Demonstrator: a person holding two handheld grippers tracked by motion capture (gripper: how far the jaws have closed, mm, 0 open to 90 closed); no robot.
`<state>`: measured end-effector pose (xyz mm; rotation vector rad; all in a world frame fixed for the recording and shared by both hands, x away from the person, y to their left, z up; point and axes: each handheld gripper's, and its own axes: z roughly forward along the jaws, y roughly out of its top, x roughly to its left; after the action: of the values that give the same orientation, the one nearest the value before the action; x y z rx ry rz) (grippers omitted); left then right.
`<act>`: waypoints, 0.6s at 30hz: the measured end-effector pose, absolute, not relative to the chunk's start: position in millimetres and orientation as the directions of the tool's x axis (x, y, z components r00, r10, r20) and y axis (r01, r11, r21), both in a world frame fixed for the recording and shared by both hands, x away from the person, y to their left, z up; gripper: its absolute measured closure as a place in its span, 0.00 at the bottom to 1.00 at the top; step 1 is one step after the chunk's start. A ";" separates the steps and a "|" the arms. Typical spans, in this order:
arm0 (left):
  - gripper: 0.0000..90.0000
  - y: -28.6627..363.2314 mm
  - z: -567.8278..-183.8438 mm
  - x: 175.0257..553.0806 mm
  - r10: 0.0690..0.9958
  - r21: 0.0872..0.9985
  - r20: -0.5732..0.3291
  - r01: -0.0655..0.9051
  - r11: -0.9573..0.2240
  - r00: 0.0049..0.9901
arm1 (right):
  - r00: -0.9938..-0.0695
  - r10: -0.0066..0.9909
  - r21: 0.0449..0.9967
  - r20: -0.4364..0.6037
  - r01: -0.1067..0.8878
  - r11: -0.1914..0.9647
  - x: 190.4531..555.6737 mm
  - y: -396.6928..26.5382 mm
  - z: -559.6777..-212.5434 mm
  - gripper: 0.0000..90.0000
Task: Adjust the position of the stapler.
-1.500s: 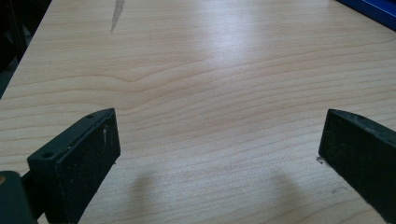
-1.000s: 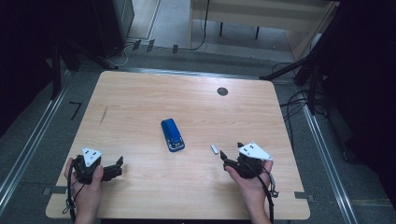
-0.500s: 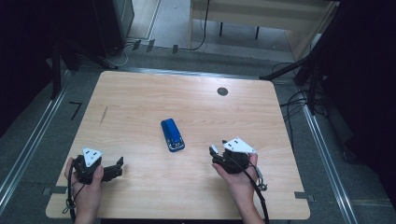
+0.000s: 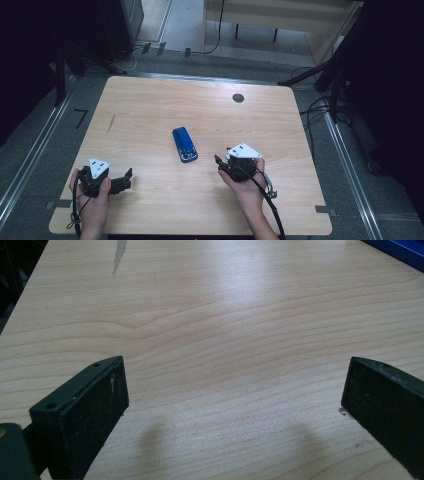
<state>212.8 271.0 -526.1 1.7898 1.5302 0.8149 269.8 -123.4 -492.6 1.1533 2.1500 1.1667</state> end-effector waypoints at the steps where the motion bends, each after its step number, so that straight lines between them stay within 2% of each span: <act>1: 0.00 271.0 -526.1 212.8 0.990 0.795 0.050 0.594 -0.119 0.131 | -0.559 0.829 0.834 0.014 0.464 0.299 269.8 -123.4 -492.6 0.55; 18: 0.00 271.4 -526.0 212.6 0.990 0.793 0.047 0.598 -0.118 0.133 | -0.592 0.805 0.826 0.038 0.472 0.309 286.0 -93.6 -489.6 0.50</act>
<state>212.6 271.4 -526.0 1.7927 1.5313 0.8080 286.0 -93.6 -489.6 1.1398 2.1990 1.1890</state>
